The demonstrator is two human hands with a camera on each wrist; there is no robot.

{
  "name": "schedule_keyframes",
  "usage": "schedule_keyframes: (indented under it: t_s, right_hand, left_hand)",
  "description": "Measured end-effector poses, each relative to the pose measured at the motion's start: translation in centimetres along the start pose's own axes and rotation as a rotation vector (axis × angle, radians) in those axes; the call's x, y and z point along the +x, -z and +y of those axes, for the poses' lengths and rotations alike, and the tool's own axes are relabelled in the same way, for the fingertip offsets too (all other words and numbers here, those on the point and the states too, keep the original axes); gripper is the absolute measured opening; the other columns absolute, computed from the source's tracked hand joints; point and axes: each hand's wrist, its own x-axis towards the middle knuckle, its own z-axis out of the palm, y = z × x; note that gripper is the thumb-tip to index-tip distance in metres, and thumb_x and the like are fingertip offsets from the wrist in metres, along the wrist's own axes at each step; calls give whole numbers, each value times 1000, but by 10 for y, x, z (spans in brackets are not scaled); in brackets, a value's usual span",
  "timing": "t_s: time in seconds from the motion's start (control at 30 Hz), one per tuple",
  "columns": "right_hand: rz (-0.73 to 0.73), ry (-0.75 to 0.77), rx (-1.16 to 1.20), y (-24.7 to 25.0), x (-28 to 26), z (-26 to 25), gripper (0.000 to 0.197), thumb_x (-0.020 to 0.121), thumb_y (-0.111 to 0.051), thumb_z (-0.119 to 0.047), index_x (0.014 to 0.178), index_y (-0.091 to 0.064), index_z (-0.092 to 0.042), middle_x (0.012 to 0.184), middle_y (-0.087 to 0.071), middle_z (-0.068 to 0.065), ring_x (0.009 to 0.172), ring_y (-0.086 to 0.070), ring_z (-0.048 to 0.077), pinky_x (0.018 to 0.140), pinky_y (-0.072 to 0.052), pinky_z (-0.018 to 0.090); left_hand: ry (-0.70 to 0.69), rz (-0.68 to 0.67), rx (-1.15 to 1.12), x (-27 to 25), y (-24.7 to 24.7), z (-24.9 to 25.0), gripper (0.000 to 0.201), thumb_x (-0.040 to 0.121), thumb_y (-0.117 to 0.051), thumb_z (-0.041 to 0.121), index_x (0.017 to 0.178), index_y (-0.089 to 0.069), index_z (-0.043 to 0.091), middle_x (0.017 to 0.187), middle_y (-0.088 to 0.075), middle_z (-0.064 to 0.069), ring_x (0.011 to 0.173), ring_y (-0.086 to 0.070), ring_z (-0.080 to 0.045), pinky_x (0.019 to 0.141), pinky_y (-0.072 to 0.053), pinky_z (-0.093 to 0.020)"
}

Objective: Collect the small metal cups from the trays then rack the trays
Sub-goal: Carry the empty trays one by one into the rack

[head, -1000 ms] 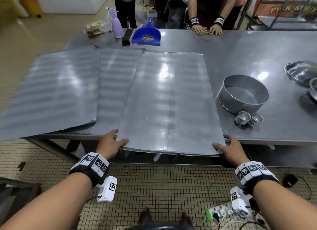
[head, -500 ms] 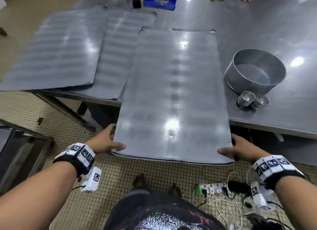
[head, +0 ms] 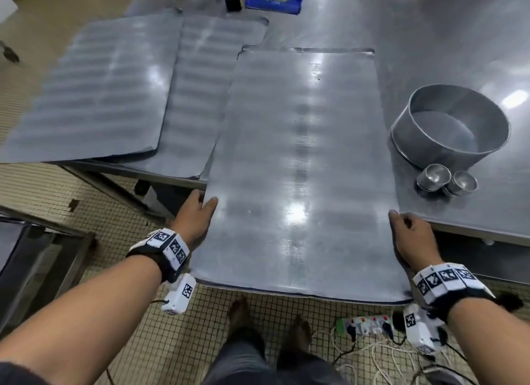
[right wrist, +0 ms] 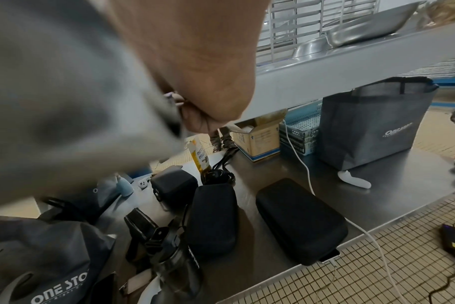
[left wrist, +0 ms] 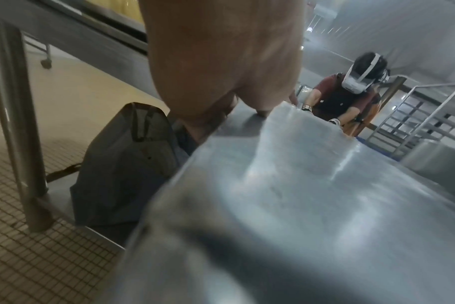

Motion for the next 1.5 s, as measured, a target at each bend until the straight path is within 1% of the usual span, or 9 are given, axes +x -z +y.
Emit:
schedule_keyframes:
  t_s: [0.13,0.4,0.63,0.77,1.0,1.07,1.2,1.4,1.5]
  right_hand:
    - [-4,4,121,-1,-1,0,29,101,-54,-30,93,-61,-4,74,-59,7,68,-51,18,63,-40,25]
    - [-30,29,200,12,-10,14,20,100,-55,-30,98,-62,-11,84,-63,5,73,-53,16,70,-43,31]
    - [-43,-11,222,32,-21,-8,35,99,-58,-29,102,-65,5,85,-61,25,89,-65,31,67,-45,29]
    - [-75,36,113,44,-20,-15,49,87,-58,-55,96,-68,-8,89,-69,3,89,-64,25,81,-46,37]
    - [-37,114,101,57,-36,-39,22,96,-63,-36,97,-67,-15,85,-67,-12,86,-66,14,71,-44,29]
    - [-38,154,109,61,-37,-42,26,95,-64,-37,96,-68,-11,86,-70,-8,85,-66,16,70,-45,29]
    - [-61,172,181,70,-31,-51,33,92,-66,-42,100,-72,-10,89,-75,-5,82,-71,14,76,-57,34]
    - [-46,307,178,93,-47,-118,28,95,-66,-33,91,-67,-5,76,-67,-3,67,-59,9,50,-42,7]
    - [-71,382,136,91,-36,-153,38,91,-67,-43,94,-67,-6,82,-69,1,81,-65,23,61,-46,28]
  left_hand:
    - [-32,-68,-14,-4,10,8,29,99,-61,31,115,-54,8,89,-72,-9,79,-69,-21,67,-54,-31]
    - [10,-229,-11,-21,32,1,24,95,-65,37,109,-55,21,95,-69,-29,86,-69,-49,76,-56,-61]
    - [-38,1,-139,-43,16,11,42,97,-56,51,104,-55,9,97,-64,-8,89,-58,-21,84,-46,-39]
    - [-22,54,-257,-30,22,2,82,66,-61,85,94,-58,8,90,-62,-3,88,-58,-18,93,-47,-41]
    - [-162,59,-185,-53,34,37,21,93,-70,23,107,-66,8,98,-72,-3,83,-67,-9,77,-56,-31]
    - [-211,77,-184,-55,39,39,18,93,-70,15,107,-66,5,95,-72,-3,72,-68,2,64,-53,-13]
    - [-244,115,-176,-61,48,51,21,90,-73,20,103,-66,5,91,-70,3,78,-68,-4,67,-51,-18]
    - [-288,189,-215,-74,88,77,28,87,-77,26,106,-64,11,93,-73,-5,69,-69,1,59,-51,-14]
    - [-298,245,-224,-83,119,88,34,85,-79,32,108,-68,9,99,-76,-5,85,-74,-12,70,-58,-25]
